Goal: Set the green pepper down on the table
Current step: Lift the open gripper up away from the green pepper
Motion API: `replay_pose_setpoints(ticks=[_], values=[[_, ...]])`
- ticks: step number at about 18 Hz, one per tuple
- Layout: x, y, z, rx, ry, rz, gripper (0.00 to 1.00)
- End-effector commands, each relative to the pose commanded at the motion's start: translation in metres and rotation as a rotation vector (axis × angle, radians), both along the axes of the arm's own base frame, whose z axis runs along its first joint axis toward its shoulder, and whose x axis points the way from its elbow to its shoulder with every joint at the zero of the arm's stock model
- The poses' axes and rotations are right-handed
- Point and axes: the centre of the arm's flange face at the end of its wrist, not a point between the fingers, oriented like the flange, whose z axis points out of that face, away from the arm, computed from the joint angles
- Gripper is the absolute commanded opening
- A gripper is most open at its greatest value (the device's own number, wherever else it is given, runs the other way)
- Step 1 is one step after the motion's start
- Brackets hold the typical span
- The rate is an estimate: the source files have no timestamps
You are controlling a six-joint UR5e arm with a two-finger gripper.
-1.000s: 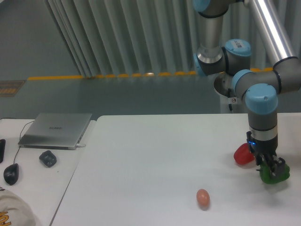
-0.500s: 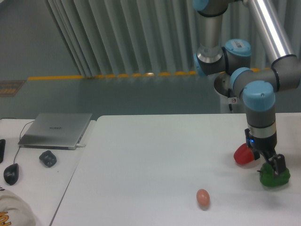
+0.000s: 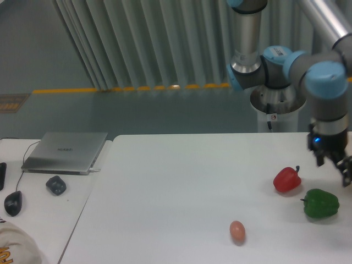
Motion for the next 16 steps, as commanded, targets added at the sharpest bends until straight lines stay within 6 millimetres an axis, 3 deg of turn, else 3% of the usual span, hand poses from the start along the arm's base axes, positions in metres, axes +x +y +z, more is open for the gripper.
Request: replay_pose_setpoints(ticks=[2,8,16], values=[[-0.009,-0.002,-0.008,0.006,-0.019,-0.022,1.00],[-0.025,0.009,-0.061,-0.041,-0.082,-0.034,1.00],[-0.024,0.009,-0.066,-0.044,-0.090,-0.039,1.00]])
